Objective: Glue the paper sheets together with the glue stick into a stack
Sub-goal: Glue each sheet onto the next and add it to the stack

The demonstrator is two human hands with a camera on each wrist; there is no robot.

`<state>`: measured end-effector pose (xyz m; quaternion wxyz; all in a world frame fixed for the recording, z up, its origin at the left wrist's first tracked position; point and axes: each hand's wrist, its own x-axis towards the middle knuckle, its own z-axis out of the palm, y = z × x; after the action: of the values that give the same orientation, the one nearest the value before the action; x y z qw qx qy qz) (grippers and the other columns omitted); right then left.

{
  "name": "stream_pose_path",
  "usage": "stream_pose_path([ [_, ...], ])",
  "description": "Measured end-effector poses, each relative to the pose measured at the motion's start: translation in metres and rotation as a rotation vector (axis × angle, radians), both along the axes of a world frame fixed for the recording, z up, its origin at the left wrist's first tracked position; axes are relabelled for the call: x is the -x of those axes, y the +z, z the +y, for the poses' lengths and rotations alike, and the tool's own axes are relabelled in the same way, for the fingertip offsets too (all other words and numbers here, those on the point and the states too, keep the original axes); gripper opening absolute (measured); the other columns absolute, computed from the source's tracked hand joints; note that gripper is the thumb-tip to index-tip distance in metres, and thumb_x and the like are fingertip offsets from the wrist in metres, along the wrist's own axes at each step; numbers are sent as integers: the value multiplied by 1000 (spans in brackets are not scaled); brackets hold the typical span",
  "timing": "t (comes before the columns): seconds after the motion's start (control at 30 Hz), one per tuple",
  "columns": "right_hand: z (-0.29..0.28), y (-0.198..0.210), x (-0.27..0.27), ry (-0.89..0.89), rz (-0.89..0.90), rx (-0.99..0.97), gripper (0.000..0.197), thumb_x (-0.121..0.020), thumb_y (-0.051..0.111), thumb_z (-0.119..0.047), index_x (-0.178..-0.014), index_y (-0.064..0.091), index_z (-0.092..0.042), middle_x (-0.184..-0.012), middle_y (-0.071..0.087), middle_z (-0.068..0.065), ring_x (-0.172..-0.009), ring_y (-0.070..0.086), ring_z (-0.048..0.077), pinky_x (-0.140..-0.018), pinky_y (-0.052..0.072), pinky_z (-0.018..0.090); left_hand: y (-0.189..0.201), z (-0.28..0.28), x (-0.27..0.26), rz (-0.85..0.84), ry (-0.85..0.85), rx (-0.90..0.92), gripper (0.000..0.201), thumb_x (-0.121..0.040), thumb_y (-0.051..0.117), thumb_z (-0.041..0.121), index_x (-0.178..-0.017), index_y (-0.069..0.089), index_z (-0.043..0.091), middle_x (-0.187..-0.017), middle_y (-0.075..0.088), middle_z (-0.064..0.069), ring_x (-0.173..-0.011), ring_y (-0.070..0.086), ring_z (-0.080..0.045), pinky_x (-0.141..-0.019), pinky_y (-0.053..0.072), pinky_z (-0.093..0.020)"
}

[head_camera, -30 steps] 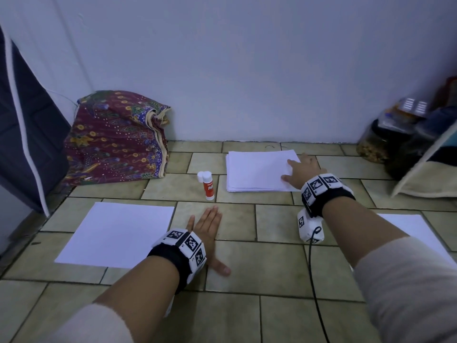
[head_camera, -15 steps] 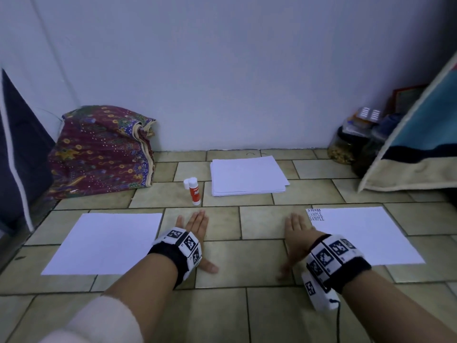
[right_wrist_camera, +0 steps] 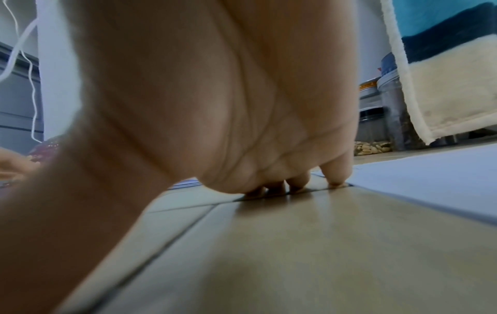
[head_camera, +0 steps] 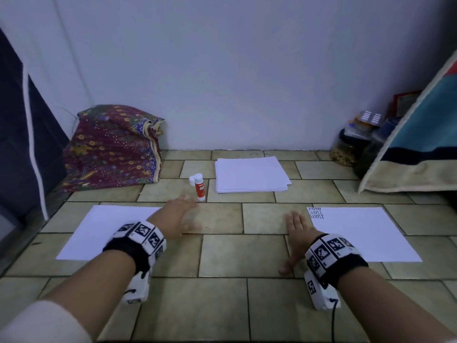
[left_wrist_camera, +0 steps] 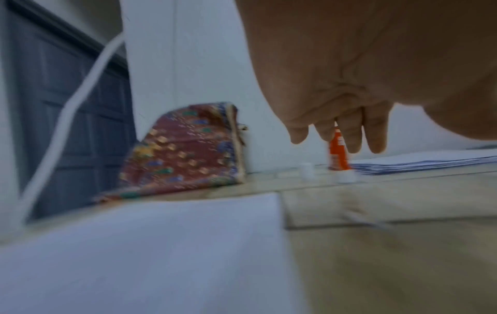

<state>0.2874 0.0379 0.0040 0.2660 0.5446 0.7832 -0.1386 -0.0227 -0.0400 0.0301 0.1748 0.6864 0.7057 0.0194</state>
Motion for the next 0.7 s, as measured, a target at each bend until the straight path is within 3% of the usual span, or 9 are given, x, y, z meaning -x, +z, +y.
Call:
stream_pose_path([
  [0.07,1,-2,0,-7,-1,-1,152,-55,78,-66,-144,-27,-3,-155,-28,12,-145,-21,29,-119,5,41,4,-9,37,71,111,7,67,-95,56,37,-151,25,17,-160,16,-2,-149,4,-18,-119,12,-35],
  [0.23,3,-6,1,-16,-11,0,154,-53,79,-67,-144,-29,-5,-154,-30,12,-144,-22,29,-119,6,43,-1,-31,68,313,296,355,96,-89,56,56,-152,4,7,-160,8,-9,-148,10,-24,-116,21,-35],
  [0.37,3,-5,1,-8,-22,-9,152,-54,78,-68,-144,-28,-4,-155,-29,12,-145,-21,28,-120,8,44,-11,-40,67,302,350,391,100,-88,58,57,-152,3,4,-156,23,-8,-140,32,-21,-110,31,-28],
  [0.47,2,-5,0,-5,-21,-15,152,-55,78,-67,-145,-26,-4,-155,-28,12,-145,-20,29,-120,8,43,-5,-41,62,306,381,401,94,-92,52,55,-152,0,4,-160,14,-9,-142,29,-21,-110,28,-26],
  [0.57,1,-5,0,-9,-14,-10,151,-56,78,-66,-145,-26,-4,-155,-27,12,-145,-20,29,-120,8,45,-5,-40,62,360,355,371,78,-97,46,49,-152,8,8,-158,20,-6,-140,33,-20,-109,31,-26],
  [0.7,0,-3,-1,-10,-10,2,148,-58,78,-64,-145,-26,-4,-155,-28,11,-145,-19,28,-120,8,45,1,-39,56,493,325,273,50,-99,46,28,-144,36,11,-138,51,-7,-122,53,-21,-95,44,-32],
])
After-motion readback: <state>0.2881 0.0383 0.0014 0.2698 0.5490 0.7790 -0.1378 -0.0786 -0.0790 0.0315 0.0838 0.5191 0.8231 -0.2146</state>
